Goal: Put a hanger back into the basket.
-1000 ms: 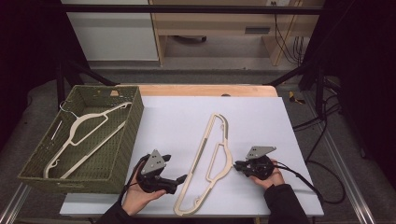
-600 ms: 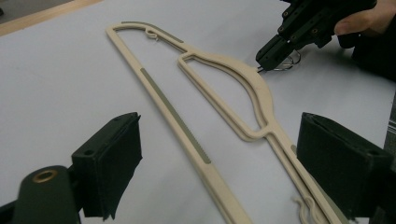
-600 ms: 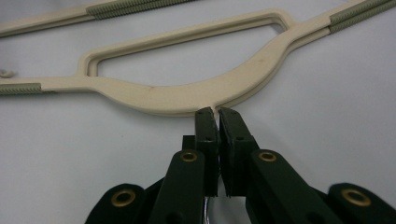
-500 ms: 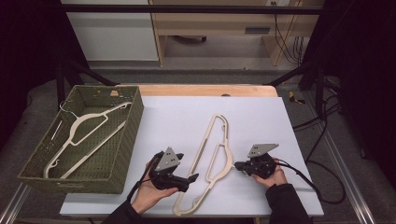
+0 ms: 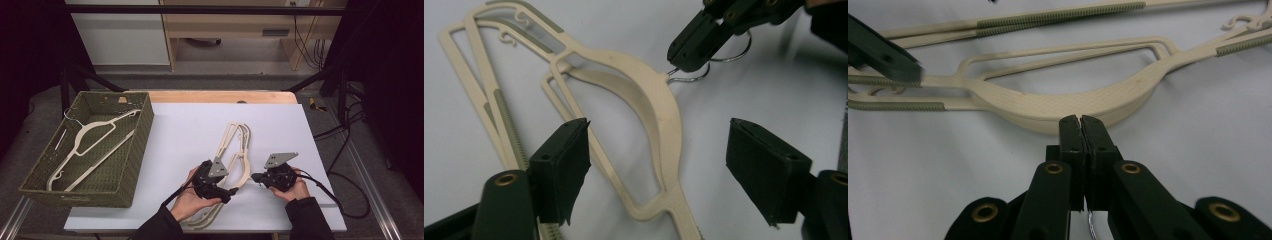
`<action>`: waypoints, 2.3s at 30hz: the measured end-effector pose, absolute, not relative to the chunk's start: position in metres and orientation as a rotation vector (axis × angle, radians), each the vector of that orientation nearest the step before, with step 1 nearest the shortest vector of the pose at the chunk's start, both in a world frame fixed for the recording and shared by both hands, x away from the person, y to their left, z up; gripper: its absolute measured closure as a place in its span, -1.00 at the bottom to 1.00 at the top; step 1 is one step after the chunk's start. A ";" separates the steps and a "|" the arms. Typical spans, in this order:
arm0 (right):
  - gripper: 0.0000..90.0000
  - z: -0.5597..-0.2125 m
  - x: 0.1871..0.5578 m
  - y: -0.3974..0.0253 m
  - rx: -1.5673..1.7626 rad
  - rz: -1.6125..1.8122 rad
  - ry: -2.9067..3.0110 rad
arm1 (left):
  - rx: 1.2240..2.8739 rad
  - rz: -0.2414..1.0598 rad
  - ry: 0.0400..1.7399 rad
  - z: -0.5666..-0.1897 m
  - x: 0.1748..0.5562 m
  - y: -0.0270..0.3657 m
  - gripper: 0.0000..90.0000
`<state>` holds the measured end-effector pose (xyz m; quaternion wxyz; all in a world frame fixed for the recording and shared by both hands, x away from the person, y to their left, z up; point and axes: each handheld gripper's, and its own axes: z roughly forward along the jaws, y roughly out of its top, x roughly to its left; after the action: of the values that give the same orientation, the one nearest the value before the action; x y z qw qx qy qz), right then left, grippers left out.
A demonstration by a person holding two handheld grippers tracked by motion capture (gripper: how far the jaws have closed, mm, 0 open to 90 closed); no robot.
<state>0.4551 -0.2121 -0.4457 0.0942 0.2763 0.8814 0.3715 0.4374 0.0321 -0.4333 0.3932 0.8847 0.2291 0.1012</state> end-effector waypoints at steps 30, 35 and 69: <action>0.70 -0.426 0.446 -0.213 0.816 1.132 2.569 | 2.433 0.219 0.591 -0.453 0.447 -0.006 0.66; 0.36 -0.408 0.439 -0.230 0.814 1.305 2.437 | 2.410 0.242 0.608 -0.443 0.444 0.002 0.67; -0.72 -0.405 0.435 -0.271 1.055 1.446 2.115 | 2.130 0.440 0.996 -0.394 0.467 0.109 0.91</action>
<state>0.4348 -0.2705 -0.4053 0.1846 0.3742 0.7502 0.5129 0.4673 0.1093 -0.3936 0.3659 0.8287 0.3874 0.1713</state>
